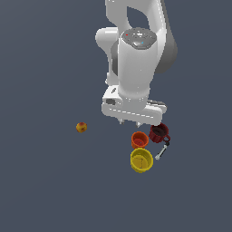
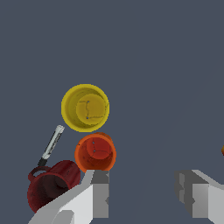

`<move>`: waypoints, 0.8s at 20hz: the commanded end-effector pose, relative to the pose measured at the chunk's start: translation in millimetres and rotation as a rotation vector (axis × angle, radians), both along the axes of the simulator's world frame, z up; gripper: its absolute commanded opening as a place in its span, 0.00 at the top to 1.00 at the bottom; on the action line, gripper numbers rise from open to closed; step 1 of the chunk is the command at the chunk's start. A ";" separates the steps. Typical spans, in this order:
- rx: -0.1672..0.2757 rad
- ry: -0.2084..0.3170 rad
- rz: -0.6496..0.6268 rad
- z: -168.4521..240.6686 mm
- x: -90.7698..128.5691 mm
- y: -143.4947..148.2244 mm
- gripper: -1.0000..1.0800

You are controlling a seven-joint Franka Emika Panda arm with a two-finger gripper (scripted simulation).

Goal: Pick up a designated object from a clutter of objects.

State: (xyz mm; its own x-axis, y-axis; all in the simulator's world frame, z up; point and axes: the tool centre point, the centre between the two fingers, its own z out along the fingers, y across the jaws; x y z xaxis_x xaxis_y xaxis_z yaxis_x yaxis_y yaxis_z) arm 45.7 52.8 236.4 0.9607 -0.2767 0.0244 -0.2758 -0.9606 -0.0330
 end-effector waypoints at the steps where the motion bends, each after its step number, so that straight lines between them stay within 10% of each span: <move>1: 0.011 0.007 -0.052 -19.5 4.5 14.1 0.38; 16: 0.058 0.053 -0.308 -117.9 10.7 81.2 0.38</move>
State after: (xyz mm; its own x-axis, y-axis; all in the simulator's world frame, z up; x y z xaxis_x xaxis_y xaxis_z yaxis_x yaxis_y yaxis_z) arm 56.3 129.6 125.2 0.8423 -0.5373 -0.0433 -0.5391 -0.8400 -0.0618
